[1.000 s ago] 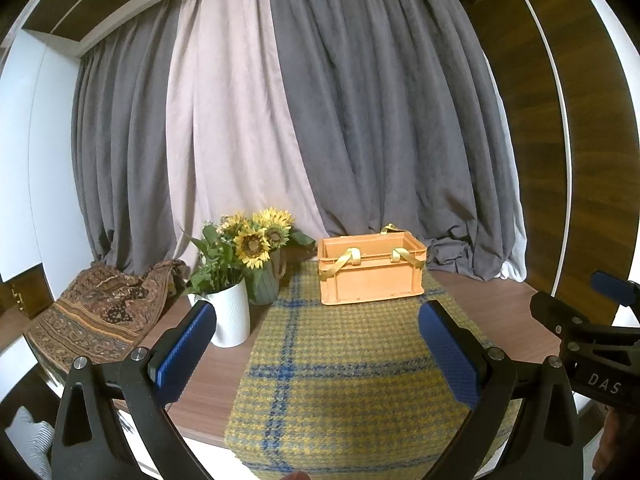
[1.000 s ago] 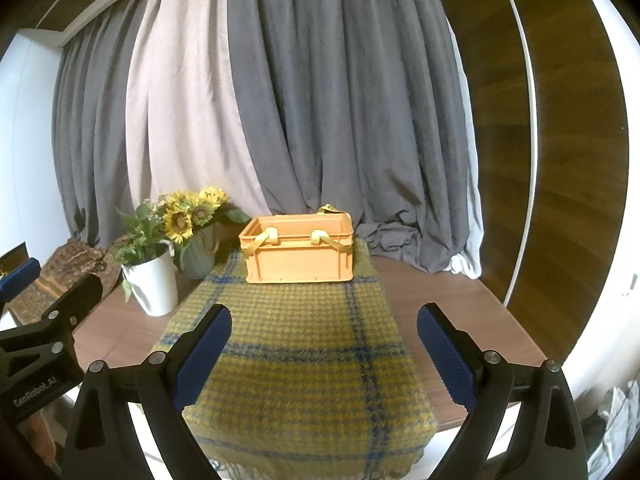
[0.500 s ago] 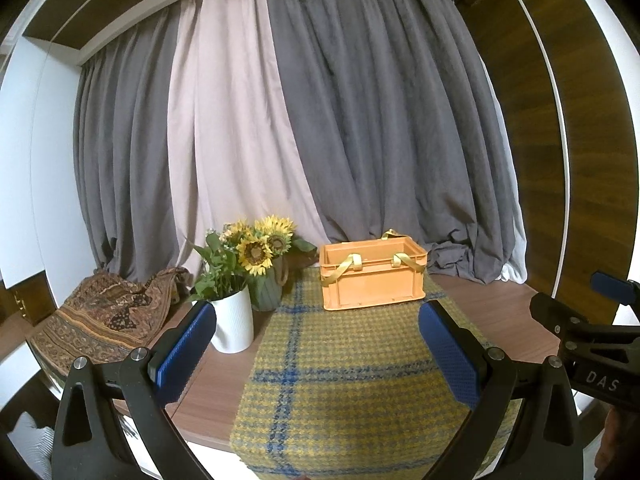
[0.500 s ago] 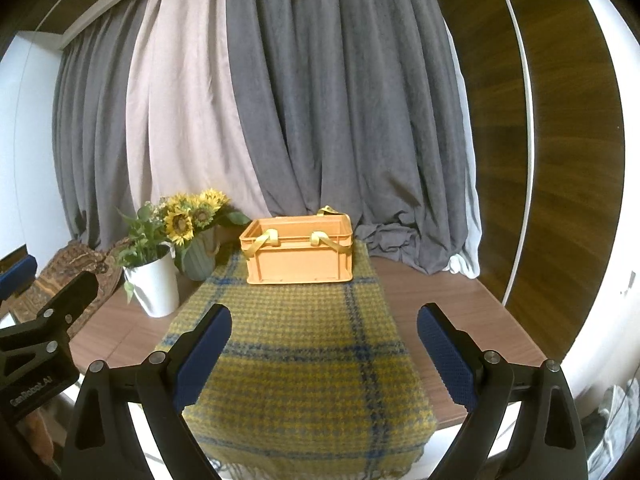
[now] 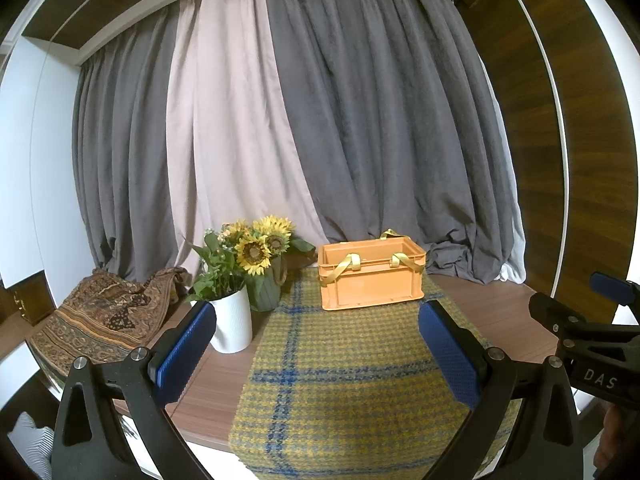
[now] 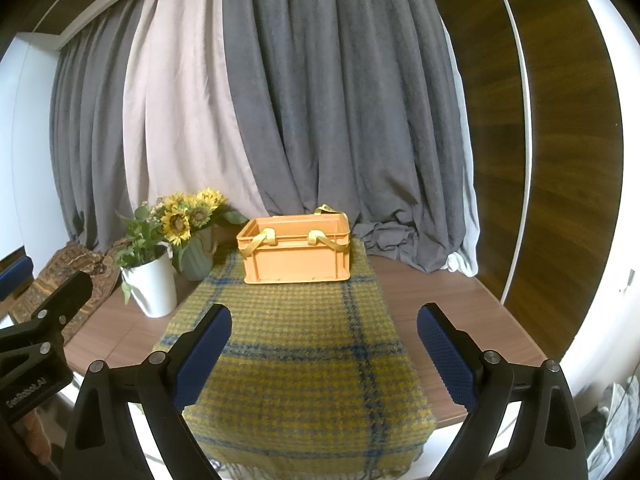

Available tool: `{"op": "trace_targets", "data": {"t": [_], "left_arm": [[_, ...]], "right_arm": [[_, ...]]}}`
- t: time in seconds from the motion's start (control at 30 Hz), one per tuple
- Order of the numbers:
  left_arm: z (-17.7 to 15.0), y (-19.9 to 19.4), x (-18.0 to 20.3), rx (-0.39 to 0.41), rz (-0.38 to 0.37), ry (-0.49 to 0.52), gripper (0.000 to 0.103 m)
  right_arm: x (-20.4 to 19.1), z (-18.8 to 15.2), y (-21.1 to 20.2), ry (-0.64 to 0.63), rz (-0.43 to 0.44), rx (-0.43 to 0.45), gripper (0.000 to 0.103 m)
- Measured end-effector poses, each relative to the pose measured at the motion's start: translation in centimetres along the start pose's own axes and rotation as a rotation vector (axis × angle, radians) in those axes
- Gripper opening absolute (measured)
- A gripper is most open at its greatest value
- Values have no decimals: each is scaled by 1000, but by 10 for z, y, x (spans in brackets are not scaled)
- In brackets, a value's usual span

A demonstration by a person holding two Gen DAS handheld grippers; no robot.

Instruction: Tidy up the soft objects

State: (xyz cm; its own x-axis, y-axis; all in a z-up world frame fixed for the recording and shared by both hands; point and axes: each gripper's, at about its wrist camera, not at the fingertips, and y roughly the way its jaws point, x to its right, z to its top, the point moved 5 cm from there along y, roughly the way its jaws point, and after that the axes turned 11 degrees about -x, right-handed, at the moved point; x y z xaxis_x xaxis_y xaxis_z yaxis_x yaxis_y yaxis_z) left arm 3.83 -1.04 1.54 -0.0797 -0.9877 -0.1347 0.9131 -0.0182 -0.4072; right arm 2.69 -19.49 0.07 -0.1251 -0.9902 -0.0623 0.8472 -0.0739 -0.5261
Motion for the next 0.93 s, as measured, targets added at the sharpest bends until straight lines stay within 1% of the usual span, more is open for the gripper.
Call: {"op": "trace_targets", "data": {"t": [0.93], "left_arm": [[-1,1,2,-1,-7,1,103]], "right_arm": [[4,-3,3,6,-9,-10,95]]}}
